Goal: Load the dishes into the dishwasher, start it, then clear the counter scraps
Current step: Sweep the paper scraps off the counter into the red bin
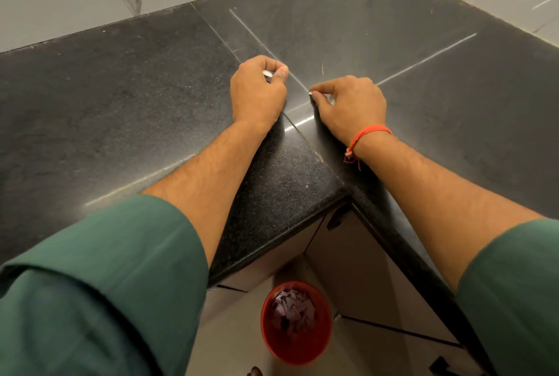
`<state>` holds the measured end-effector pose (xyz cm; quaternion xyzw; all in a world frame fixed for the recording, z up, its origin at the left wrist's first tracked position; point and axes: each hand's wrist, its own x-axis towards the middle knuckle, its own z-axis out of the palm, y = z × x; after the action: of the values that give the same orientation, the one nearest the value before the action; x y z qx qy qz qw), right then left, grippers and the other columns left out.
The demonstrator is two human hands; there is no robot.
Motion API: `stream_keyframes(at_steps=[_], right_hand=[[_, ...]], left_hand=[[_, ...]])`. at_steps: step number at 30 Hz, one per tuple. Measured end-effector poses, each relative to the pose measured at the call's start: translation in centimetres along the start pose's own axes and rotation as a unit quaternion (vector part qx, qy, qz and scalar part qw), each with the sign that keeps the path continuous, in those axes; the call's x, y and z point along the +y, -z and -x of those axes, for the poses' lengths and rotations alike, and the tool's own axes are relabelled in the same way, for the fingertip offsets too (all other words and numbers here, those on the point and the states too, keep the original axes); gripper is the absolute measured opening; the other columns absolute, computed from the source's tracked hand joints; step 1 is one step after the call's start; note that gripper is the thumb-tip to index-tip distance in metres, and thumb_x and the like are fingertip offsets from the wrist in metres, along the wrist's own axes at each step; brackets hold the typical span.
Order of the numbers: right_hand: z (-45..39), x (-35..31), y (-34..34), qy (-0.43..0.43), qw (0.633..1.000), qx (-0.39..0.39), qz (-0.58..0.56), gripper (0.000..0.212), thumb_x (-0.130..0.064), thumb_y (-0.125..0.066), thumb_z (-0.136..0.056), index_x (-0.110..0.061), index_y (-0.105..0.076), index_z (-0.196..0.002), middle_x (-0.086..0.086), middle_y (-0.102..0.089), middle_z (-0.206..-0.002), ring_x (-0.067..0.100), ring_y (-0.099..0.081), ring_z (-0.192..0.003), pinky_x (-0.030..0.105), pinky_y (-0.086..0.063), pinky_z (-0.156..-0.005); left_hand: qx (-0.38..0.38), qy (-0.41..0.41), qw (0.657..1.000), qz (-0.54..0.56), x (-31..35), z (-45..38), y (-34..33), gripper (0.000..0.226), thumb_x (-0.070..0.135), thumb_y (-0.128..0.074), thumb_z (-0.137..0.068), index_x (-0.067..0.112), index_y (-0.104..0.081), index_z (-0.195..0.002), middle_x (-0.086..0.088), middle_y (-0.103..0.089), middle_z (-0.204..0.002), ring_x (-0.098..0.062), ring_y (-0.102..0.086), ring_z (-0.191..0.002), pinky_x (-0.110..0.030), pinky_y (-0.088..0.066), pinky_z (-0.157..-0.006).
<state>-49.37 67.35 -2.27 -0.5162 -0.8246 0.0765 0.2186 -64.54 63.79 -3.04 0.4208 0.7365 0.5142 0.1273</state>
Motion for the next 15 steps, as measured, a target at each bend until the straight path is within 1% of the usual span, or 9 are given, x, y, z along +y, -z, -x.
stream_keyframes(at_steps=[4,6,7,10,12,15], right_hand=[[3.7,0.5,0.5,0.081,0.996,0.014,-0.014,0.025,-0.037,-0.058,-0.097,-0.036,-0.076,-0.114,0.005,-0.077,-0.089,0.031,-0.069,-0.088,0.031,-0.042,-0.067],[5.8,1.1,1.0,0.121,0.992,0.021,-0.029,0.023,-0.036,-0.06,-0.094,-0.035,-0.077,-0.111,0.002,-0.077,-0.085,0.029,-0.07,-0.083,0.031,-0.045,-0.065],[6.6,1.4,1.2,0.13,0.991,0.021,-0.035,0.023,-0.037,-0.061,-0.093,-0.036,-0.078,-0.109,-0.001,-0.078,-0.085,0.028,-0.071,-0.081,0.03,-0.046,-0.064],[9.1,2.1,1.9,0.14,0.988,0.023,-0.059,0.021,-0.034,-0.064,-0.093,-0.035,-0.078,-0.108,-0.006,-0.077,-0.084,0.02,-0.071,-0.076,0.023,-0.041,-0.063],[10.5,2.4,2.3,0.142,0.987,0.031,-0.067,0.022,-0.032,-0.064,-0.094,-0.034,-0.077,-0.112,-0.007,-0.077,-0.083,0.018,-0.07,-0.075,0.023,-0.042,-0.061],[11.9,2.9,2.5,0.15,0.986,0.014,-0.066,0.027,-0.032,-0.061,-0.096,-0.034,-0.073,-0.12,-0.007,-0.076,-0.082,0.017,-0.069,-0.074,0.027,-0.048,-0.06]], left_hand=[[-0.002,0.004,1.0,0.008,0.0,0.0,0.0,0.008,0.026,-0.068,-0.093,0.024,-0.072,-0.086,0.016,-0.063,-0.074,-0.001,-0.059,-0.072,-0.023,-0.052,-0.075],[-0.005,0.005,1.0,0.01,0.1,0.1,0.2,0.008,0.026,-0.068,-0.092,0.026,-0.071,-0.085,0.017,-0.063,-0.074,0.001,-0.058,-0.071,-0.02,-0.049,-0.073],[-0.008,0.004,1.0,0.011,0.2,0.2,0.3,0.009,0.026,-0.068,-0.092,0.027,-0.07,-0.084,0.017,-0.063,-0.074,0.001,-0.058,-0.071,-0.018,-0.048,-0.072],[-0.02,0.002,1.0,0.017,0.2,0.9,0.7,0.009,0.027,-0.069,-0.092,0.027,-0.071,-0.083,0.015,-0.063,-0.071,0.001,-0.056,-0.065,-0.017,-0.048,-0.07],[-0.026,0.001,0.999,0.031,0.0,1.8,1.0,0.009,0.027,-0.069,-0.091,0.025,-0.072,-0.083,0.015,-0.061,-0.066,0.002,-0.053,-0.06,-0.018,-0.049,-0.067],[-0.034,-0.008,0.998,0.05,-0.3,3.6,1.7,0.009,0.026,-0.07,-0.092,0.025,-0.072,-0.083,0.016,-0.06,-0.064,0.003,-0.051,-0.058,-0.018,-0.049,-0.066]])
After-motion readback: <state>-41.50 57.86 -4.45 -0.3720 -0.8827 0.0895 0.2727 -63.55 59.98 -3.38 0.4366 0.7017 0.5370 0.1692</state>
